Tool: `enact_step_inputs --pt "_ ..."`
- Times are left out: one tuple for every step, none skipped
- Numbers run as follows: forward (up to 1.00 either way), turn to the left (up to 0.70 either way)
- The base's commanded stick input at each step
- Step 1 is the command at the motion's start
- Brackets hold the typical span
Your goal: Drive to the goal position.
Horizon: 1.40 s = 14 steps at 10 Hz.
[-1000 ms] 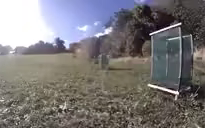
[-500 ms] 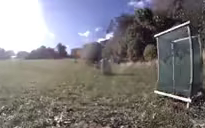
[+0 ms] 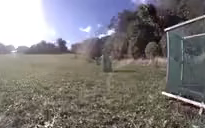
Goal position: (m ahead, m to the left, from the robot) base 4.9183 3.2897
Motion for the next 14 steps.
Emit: enact_step_inputs --pt "0.5 0.0" --pt "0.5 0.0" --pt "0.5 0.0" --pt "0.5 0.0" --pt "0.5 0.0" --pt "0.5 0.0" --pt "0.5 0.0" --pt "0.5 0.0" --pt "0.5 0.0" --pt "0.5 0.0" --pt "0.5 0.0" --pt "0.5 0.0" --pt "0.5 0.0" --pt "0.5 -0.07"
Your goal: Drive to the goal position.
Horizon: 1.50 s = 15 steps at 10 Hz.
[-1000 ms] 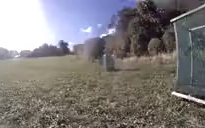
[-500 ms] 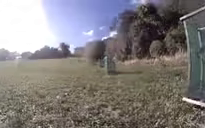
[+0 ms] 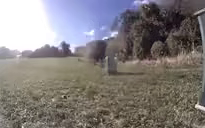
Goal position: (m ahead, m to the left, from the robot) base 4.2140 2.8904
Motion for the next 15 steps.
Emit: enact_step_inputs --pt "0.5 -0.23" --pt "0.5 -0.5" --pt "0.5 -0.5" --pt "0.5 -0.5" --pt "0.5 -0.5" --pt "0.5 -0.5" --pt "0.5 -0.5" --pt "0.5 -0.5" --pt "0.5 -0.5" --pt "0.5 -0.5" --pt "0.5 -0.49" --pt "0.5 -0.39" --pt "0.5 -0.28" --pt "0.5 -0.32" --pt "0.5 -0.43"
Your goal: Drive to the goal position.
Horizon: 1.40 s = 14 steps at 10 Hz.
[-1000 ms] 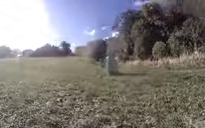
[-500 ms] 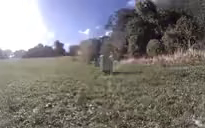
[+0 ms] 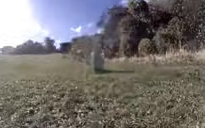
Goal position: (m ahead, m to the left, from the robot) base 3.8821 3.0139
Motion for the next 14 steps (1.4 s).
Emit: enact_step_inputs --pt "0.5 -0.5" --pt "0.5 -0.5" --pt "0.5 -0.19" --pt "0.5 -0.11" --pt "0.5 -0.02" --pt "0.5 -0.49" --pt "0.5 -0.5" --pt "0.5 -0.5" --pt "0.5 -0.5" --pt "0.5 -0.49" --pt "0.5 -0.39" --pt "0.5 -0.28" --pt "0.5 -0.17" --pt "0.5 -0.07"
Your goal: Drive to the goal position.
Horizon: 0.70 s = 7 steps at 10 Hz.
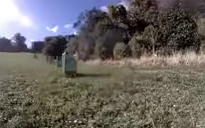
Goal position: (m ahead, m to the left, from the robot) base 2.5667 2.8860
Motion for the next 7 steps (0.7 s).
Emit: enact_step_inputs --pt "0.5 0.0" --pt "0.5 0.0" --pt "0.5 0.0" --pt "0.5 0.0" --pt "0.5 0.0" --pt "0.5 0.0" --pt "0.5 0.0"
